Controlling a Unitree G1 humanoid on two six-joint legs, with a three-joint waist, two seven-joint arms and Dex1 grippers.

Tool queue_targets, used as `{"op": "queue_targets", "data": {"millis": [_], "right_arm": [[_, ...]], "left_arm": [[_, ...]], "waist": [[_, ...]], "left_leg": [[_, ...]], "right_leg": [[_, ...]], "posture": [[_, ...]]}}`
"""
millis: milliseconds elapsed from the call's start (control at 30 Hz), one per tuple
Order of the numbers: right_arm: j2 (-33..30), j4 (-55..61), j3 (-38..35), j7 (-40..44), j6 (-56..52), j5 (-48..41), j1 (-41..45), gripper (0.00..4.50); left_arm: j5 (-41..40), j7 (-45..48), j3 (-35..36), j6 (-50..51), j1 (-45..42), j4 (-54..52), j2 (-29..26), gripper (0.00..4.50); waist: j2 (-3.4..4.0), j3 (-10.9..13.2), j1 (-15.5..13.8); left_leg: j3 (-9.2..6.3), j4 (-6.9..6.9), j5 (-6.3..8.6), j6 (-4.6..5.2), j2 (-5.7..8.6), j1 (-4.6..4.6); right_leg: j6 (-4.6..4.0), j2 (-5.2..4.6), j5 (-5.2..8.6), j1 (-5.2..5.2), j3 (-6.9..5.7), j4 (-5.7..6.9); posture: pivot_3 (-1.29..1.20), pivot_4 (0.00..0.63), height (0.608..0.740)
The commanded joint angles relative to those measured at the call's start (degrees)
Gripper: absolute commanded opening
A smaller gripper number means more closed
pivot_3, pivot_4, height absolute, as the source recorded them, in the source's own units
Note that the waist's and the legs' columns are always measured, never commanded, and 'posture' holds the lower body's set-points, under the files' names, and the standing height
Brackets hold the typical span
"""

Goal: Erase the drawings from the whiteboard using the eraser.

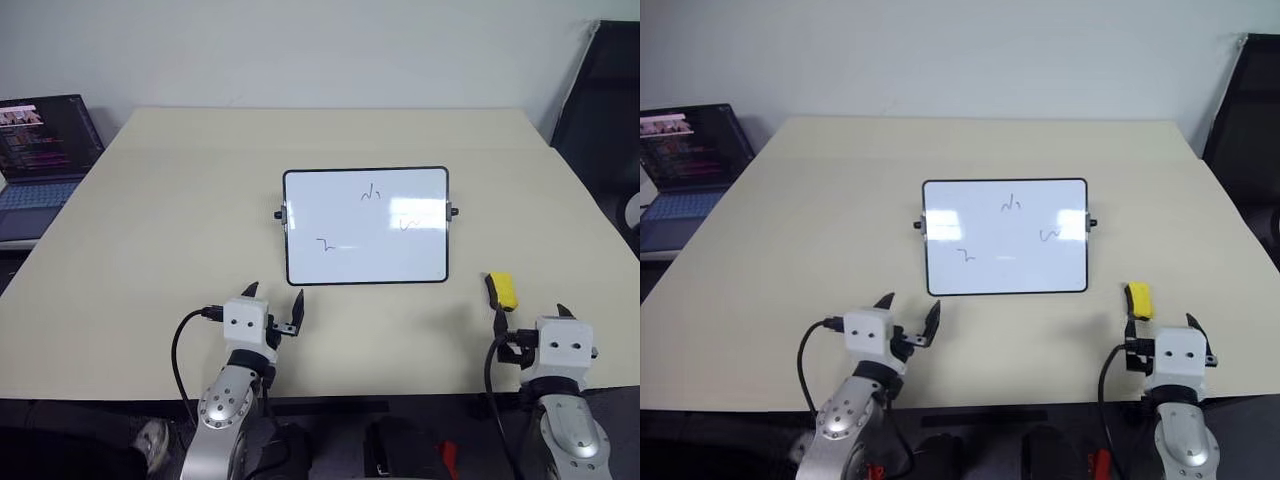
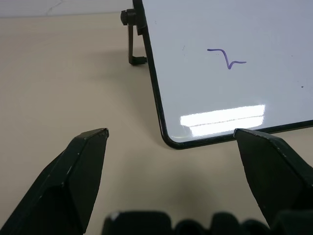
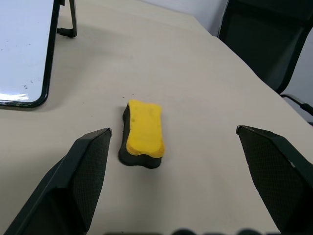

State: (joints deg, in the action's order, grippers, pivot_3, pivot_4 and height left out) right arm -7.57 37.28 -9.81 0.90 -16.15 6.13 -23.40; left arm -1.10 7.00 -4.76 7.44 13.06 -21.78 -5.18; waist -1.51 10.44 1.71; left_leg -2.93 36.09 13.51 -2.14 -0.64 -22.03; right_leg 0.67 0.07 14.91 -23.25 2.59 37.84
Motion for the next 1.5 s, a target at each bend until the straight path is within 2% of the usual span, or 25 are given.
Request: {"op": "queue_targets", "data": {"millis": [33,300,567,933,1200,1367,1500], "right_arm": [[-0.89,2.21,-1.12,-0.16,-0.49,1.13,1.62,4.46],[-0.98,1.74,-0.27,0.41,-1.25,1.26,2.58,4.46],[-0.15,-1.11,-0.26,-0.86,-0.72,1.34,4.67,4.46],[1.63,0.56,-1.32,-2.42,-0.29,1.03,1.88,4.46],[2.1,-0.88,-5.01,-0.81,-3.82,-5.27,5.1,4.46],[1.49,0.17,-5.79,0.97,-7.84,-8.79,7.18,4.46],[0.43,-0.15,-8.06,2.04,-14.31,-13.94,12.43,4.46]], "left_arm": [[0.13,-0.24,-0.88,-0.4,0.1,-2.9,0.55,4.5],[0.51,-0.97,-0.42,-0.34,0.62,-3.87,0.38,4.5],[0.41,-0.88,0.61,-2.52,-2.12,0.19,0.18,4.5],[-0.06,0.84,0.25,-3.73,-5.68,4.37,-0.09,4.5],[-6.47,8.88,0.44,-4.56,-10.18,6.83,-1.29,4.5],[-11.04,15.37,-0.17,-4.54,-17.23,8.67,-1.86,4.5],[-16.39,23.95,-2.14,-0.87,-25.2,10.68,-2.92,4.5]], "waist": [[-0.01,-0.01,0.0],[-0.01,-0.01,-0.05],[-0.01,-0.01,-0.06],[-0.01,-0.01,-0.07],[-0.01,-0.01,-0.06],[0.0,-0.02,-0.07],[0.0,-0.02,-0.03]], "left_leg": [[0.0,0.0,0.0,0.0,0.0,0.0],[-0.09,-0.04,0.0,0.0,0.01,-0.03],[-0.05,0.0,0.0,0.0,0.01,0.0],[-0.07,-0.02,0.0,0.0,0.02,-0.02],[-0.01,0.01,-0.01,0.01,0.03,0.0],[-0.03,0.0,-0.01,0.01,0.02,0.0],[0.01,0.01,-0.01,0.01,0.06,0.0]], "right_leg": [[0.0,0.0,0.0,0.0,0.0,0.0],[-0.01,0.01,0.01,0.0,0.0,-0.02],[-0.01,0.01,0.01,0.01,-0.02,0.0],[0.03,0.01,-0.01,0.01,-0.02,0.0],[0.03,0.05,-0.02,0.01,-0.06,0.03],[0.3,0.33,-0.18,0.02,-0.05,0.05],[0.41,0.35,-0.25,0.03,-0.04,0.06]], "posture": [[0.0,0.15,0.74],[0.0,0.15,0.74],[0.0,0.15,0.74],[0.0,0.15,0.74],[0.0,0.15,0.74],[0.0,0.15,0.74],[0.0,0.15,0.74]]}}
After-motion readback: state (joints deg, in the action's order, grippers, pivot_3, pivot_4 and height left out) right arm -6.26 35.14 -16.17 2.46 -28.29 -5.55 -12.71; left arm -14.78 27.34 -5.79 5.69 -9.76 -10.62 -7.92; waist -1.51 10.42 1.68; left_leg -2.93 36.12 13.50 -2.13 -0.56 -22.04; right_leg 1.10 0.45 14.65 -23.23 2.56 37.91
